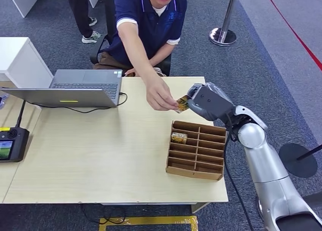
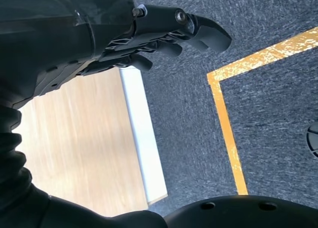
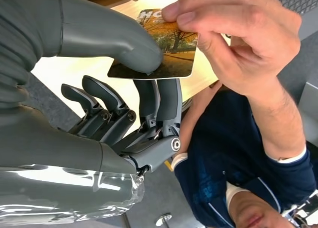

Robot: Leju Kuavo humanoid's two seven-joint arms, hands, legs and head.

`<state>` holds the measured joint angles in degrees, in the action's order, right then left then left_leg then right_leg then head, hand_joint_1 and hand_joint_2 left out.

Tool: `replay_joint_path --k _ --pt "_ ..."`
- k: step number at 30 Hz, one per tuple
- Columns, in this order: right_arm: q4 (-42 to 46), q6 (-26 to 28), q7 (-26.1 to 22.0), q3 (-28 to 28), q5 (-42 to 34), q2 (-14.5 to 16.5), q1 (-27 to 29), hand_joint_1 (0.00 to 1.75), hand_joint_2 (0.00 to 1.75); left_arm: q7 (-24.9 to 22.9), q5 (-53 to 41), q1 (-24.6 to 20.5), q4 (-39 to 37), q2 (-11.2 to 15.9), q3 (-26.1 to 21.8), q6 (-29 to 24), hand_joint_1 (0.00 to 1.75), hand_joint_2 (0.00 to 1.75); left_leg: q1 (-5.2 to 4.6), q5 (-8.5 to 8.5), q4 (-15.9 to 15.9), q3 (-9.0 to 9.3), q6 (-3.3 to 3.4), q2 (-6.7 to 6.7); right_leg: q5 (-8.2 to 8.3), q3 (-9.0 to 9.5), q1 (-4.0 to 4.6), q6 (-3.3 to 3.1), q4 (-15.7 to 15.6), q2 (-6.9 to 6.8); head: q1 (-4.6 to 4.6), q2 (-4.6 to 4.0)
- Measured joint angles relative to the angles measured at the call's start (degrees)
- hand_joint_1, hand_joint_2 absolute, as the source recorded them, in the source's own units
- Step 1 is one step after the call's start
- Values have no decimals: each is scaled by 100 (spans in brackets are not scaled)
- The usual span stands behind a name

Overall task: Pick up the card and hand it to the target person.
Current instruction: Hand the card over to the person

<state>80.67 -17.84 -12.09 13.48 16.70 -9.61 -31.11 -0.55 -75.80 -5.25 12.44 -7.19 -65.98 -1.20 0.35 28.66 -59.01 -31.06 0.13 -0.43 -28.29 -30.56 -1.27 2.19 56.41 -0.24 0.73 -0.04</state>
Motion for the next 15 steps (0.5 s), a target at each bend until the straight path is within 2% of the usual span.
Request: replay_joint_path --k 10,13,14,15 --pt "-132 35 15 -25 -50 73 9 166 175 20 -6 -7 1 2 9 12 0 175 0 0 0 2 0 2 0 0 0 0 0 3 1 0" --pt "-135 45 17 -27 -51 73 20 173 175 56 -66 -8 1 2 19 9 0 175 0 0 0 2 0 2 0 0 0 0 0 3 1 0" --pt "-135 51 18 -28 -51 73 24 163 175 57 -95 -8 0 2 21 7 0 175 0 0 0 2 0 2 0 0 0 0 0 3 1 0" --pt "-135 60 20 -32 -51 73 29 120 175 57 -120 -8 1 2 24 7 0 175 0 0 0 2 0 2 0 0 0 0 0 3 1 0"
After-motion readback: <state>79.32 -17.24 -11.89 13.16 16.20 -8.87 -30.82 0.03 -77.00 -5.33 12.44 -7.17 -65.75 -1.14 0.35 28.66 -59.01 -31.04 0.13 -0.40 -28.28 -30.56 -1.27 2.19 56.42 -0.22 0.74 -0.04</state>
